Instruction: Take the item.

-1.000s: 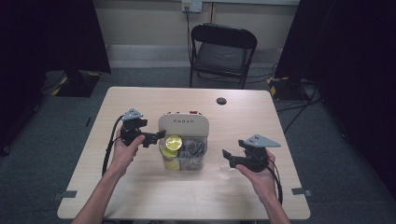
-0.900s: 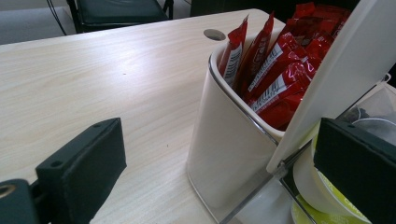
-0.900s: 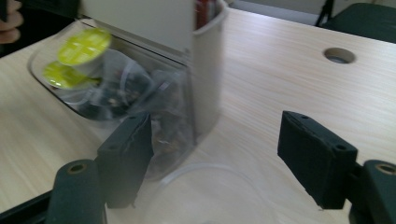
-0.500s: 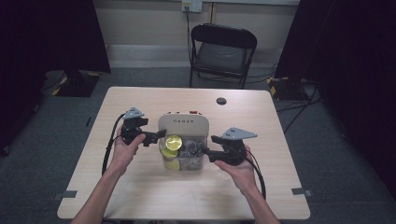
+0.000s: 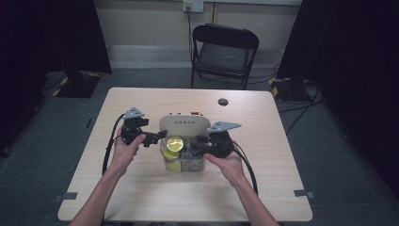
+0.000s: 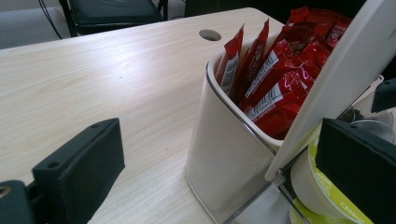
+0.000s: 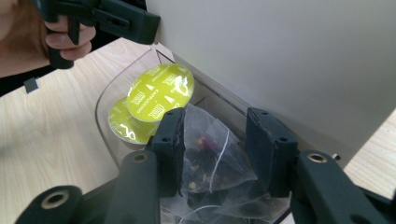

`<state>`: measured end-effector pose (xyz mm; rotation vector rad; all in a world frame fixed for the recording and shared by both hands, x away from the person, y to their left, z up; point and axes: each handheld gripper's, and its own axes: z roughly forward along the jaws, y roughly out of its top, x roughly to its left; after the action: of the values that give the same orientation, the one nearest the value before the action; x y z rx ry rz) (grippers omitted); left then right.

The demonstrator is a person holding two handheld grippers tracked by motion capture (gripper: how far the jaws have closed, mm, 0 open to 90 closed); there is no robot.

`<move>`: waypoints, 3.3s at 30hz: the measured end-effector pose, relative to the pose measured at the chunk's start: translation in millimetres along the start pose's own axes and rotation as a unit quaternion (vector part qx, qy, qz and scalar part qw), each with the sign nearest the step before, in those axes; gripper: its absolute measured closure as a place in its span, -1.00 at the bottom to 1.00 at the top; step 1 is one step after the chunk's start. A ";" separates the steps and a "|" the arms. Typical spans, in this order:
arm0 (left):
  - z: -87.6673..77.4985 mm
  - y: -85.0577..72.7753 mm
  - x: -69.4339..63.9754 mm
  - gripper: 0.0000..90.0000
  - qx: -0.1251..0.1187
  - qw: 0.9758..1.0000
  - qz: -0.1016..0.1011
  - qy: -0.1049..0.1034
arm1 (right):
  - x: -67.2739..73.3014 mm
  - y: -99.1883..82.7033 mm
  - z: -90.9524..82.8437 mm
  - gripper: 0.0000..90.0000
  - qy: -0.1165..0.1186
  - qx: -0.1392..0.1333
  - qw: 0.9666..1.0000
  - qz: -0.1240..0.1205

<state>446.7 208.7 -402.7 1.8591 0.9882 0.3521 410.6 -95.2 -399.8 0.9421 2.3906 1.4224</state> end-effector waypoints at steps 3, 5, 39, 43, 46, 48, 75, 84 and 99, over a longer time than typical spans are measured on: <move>0.4 0.4 0.6 -0.99 0.000 1.000 0.000 -0.003 | -0.6 -0.9 3.3 0.33 0.004 0.008 1.000 0.000; 0.5 0.1 0.7 -0.99 0.000 1.000 -0.001 -0.003 | -1.8 -0.8 4.8 0.33 0.006 0.010 1.000 0.002; 0.1 -0.8 -1.1 -0.97 0.000 1.000 0.001 0.002 | -2.7 4.7 -3.3 1.00 0.006 0.017 1.000 0.001; -0.7 -0.7 -1.4 -0.96 0.000 1.000 0.002 0.005 | -2.0 5.1 -5.2 1.00 0.008 0.010 1.000 0.004; -1.5 -0.9 -0.7 -0.96 0.000 1.000 0.002 0.006 | -1.0 5.8 -6.8 1.00 0.012 0.009 1.000 0.004; -1.5 -1.7 -0.7 -0.96 -0.002 1.000 0.001 0.006 | -0.1 5.7 -8.4 1.00 0.013 0.006 1.000 0.005; 0.4 -3.1 1.0 -0.99 0.005 1.000 -0.003 0.002 | 8.3 12.2 -36.1 1.00 0.016 -0.032 0.999 -0.004; -0.3 -3.7 1.3 -0.99 0.004 1.000 -0.002 0.004 | 8.1 13.6 -58.0 1.00 0.006 -0.046 0.999 -0.006; -2.1 -5.4 3.4 -0.99 0.004 1.000 -0.006 0.006 | 2.1 1.7 -96.4 1.00 -0.021 -0.052 0.998 -0.004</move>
<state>445.0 213.8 -406.9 1.8603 1.0096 0.3526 364.1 -162.3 -348.4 0.9265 2.2641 1.4944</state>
